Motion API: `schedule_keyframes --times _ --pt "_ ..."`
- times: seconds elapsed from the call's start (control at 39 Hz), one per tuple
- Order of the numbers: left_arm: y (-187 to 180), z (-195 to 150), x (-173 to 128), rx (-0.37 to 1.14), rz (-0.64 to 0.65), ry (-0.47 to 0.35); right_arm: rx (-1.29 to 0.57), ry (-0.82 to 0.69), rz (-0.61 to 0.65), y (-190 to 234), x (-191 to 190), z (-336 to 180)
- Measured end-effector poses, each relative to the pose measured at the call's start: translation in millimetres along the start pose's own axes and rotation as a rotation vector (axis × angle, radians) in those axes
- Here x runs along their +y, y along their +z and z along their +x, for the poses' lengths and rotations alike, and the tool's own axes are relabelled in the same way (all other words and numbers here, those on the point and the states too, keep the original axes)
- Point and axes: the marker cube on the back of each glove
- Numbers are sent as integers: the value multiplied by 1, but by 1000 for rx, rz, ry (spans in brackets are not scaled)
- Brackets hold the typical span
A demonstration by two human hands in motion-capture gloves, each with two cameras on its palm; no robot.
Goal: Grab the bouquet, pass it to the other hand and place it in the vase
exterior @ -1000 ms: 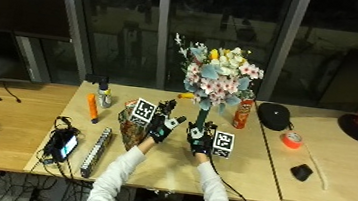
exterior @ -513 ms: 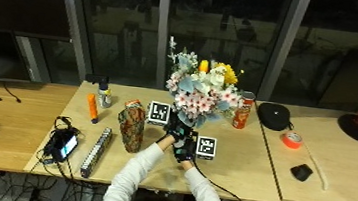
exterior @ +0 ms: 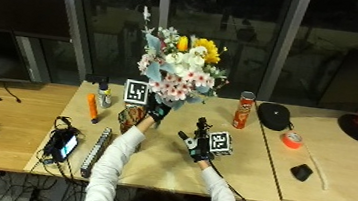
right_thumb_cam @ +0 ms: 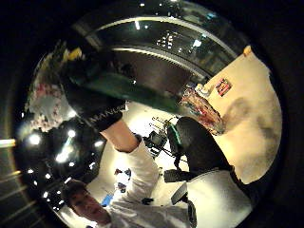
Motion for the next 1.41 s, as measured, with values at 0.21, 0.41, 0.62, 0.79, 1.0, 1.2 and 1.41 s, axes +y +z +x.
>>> schedule_keyframes --times 0.21,0.41,0.62,0.79,1.0,1.2,1.41 --pt "-62 7 -41 -110 117 -26 -52 70 -44 -44 -21 -5" --pt "-114 -9 -68 -155 245 -70 -36 97 -52 -78 -32 -13" --pt "-142 -32 -77 -142 326 27 -16 114 -46 -85 -33 -5" --pt "-154 -71 -53 -122 270 -140 -31 137 -65 -85 -31 9" --pt "-197 -190 81 -231 -310 -492 5 214 -85 -92 -13 53" --pt "-234 -227 144 -218 -387 -579 16 268 -67 -117 -1 105" --pt "-239 -205 120 -232 -391 -560 77 288 -36 -136 14 122"
